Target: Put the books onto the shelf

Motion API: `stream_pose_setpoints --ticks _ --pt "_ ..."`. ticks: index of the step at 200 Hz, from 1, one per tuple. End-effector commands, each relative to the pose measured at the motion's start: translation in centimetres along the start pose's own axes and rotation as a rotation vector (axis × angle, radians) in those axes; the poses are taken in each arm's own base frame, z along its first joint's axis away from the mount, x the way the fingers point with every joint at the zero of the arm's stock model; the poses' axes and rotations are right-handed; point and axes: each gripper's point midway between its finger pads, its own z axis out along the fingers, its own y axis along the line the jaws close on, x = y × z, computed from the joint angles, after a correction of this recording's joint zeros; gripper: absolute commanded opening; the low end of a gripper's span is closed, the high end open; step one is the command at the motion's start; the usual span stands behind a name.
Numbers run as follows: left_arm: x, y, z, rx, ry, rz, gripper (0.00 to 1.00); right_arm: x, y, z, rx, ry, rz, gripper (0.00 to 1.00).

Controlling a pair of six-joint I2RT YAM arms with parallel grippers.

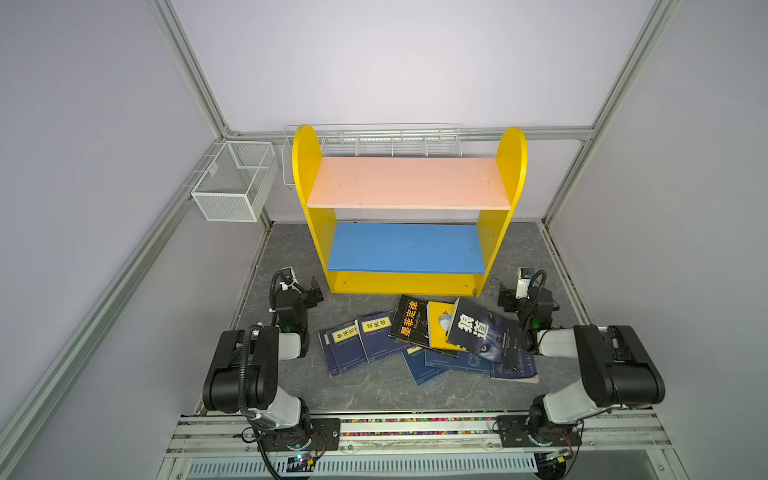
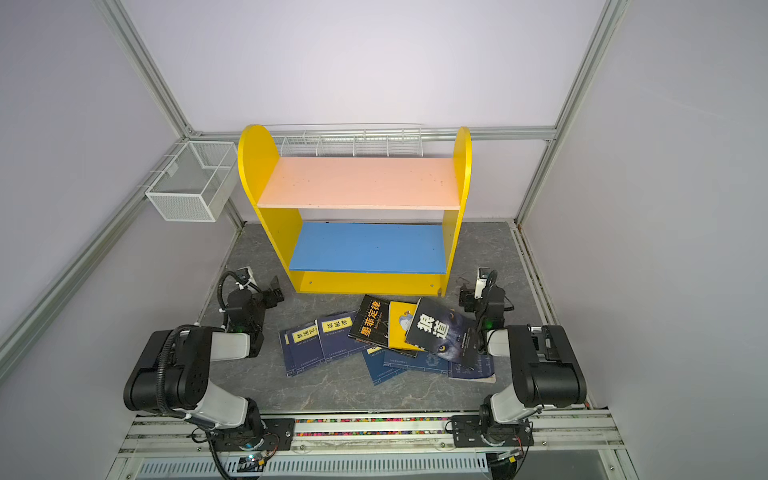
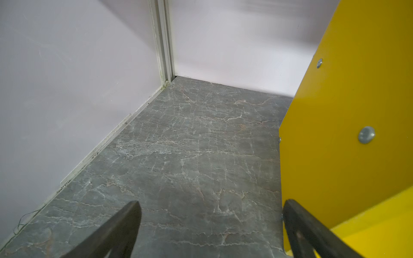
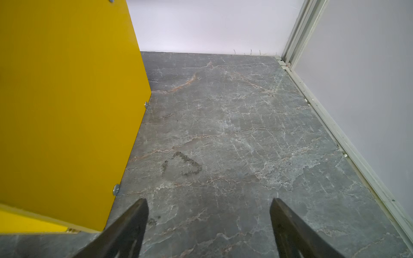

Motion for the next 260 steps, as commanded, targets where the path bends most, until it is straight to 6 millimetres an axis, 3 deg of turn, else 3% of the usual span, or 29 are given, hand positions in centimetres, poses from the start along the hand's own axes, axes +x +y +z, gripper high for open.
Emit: stream_pose_setpoints --ticks 1,260 --pt "-0.18 -0.34 0.01 0.015 -0.01 0.005 0.99 -0.8 -0.07 0.06 -0.005 -0.02 0.001 0.88" --pt "-0.17 -0.76 0.13 0.002 -0.003 0.033 0.99 -0.85 -0.12 0.04 -0.014 -0.022 0.008 0.88"
